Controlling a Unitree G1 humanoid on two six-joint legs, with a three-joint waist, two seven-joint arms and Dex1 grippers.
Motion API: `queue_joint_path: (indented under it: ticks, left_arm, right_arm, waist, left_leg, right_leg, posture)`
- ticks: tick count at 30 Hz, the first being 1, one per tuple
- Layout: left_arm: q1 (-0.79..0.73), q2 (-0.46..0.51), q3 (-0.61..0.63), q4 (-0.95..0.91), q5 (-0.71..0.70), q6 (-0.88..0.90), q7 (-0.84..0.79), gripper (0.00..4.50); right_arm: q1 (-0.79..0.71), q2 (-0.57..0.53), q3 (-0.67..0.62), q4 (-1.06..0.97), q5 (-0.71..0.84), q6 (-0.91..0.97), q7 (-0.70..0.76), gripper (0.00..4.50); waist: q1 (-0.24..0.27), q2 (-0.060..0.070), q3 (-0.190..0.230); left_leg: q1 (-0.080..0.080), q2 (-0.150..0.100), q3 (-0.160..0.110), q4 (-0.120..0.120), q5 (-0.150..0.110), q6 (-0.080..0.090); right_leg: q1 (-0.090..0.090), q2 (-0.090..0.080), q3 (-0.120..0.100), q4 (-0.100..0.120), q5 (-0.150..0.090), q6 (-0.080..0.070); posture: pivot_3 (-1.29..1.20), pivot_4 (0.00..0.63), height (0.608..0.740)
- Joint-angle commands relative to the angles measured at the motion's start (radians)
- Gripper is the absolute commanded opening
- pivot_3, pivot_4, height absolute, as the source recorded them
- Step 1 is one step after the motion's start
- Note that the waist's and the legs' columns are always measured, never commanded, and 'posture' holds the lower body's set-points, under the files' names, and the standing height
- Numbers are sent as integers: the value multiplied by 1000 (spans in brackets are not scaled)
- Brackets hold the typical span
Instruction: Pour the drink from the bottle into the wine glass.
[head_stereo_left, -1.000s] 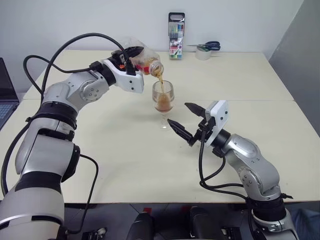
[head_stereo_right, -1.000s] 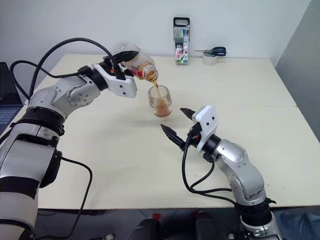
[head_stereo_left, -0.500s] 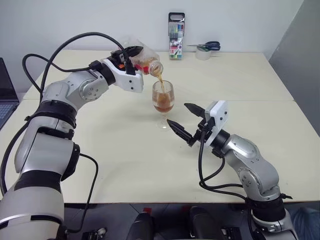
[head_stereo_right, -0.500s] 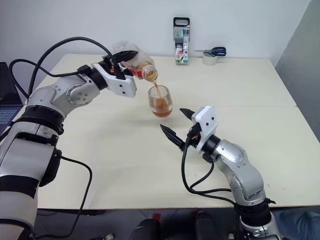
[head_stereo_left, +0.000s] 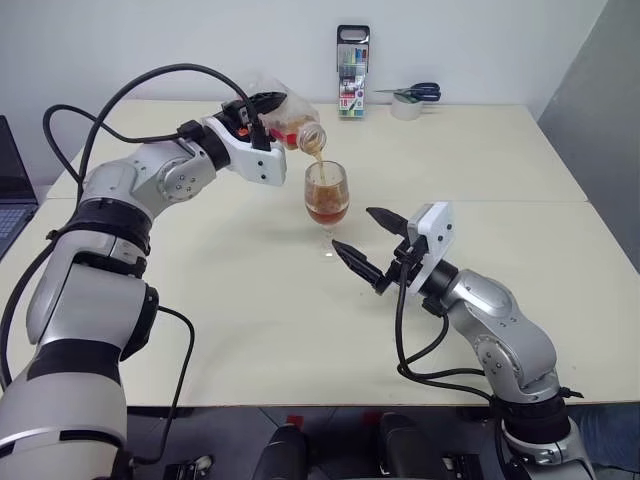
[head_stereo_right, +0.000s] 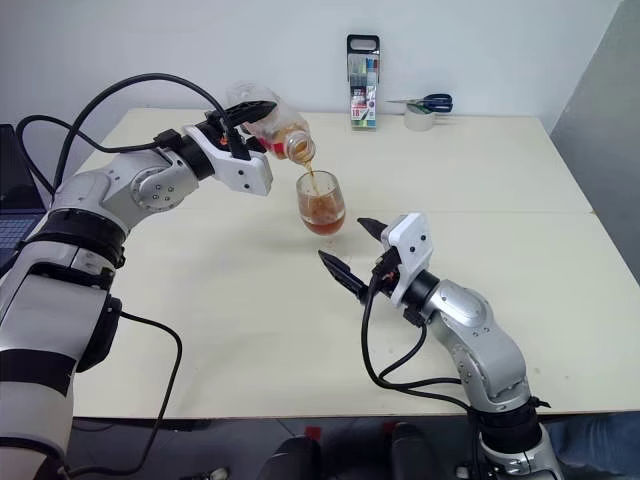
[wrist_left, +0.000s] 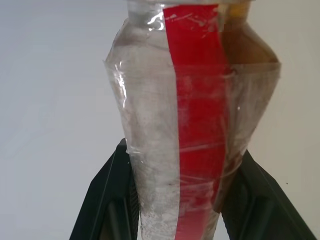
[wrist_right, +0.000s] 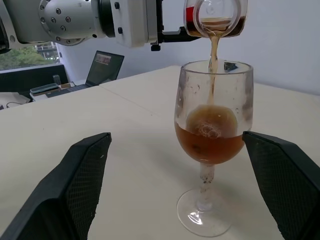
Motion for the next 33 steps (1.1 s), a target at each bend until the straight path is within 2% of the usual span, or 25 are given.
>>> queue_joint_path:
  ticks: [1,20,27,33]
  left_arm:
    - [-42,18,7,-8,-10,0,14,1690]
    - [-19,-11,37,-4,-90,31,-59,1690]
    - [31,-53,98,-23,-238,84,-192,1690]
    - [128,-95,183,-123,-404,179,-338,1690]
  right_arm:
    - [-3,5,-3,-47,13,-21,0,4500]
    - [-3,10,1,-47,6,-27,-6,4500]
    - [-9,8,4,-42,-6,-41,-6,4500]
    - [-21,15,5,-30,-19,-58,-6,4500]
  waist:
    - [0,0,0]
    - [-1,0,0]
    - [-2,0,0]
    - [-3,0,0]
  left_leg:
    - [0,0,0,0,0,0]
    - [0,0,0,0,0,0]
    - [0,0,0,0,0,0]
    - [0,0,0,0,0,-1]
  right_leg:
    - [0,0,0,0,0,0]
    - [0,0,0,0,0,0]
    - [0,0,0,1,0,0]
    - [0,0,0,1,0,0]
  posture:
    - [0,150,740]
    - [0,150,740]
    - [0,150,740]
    - [0,150,740]
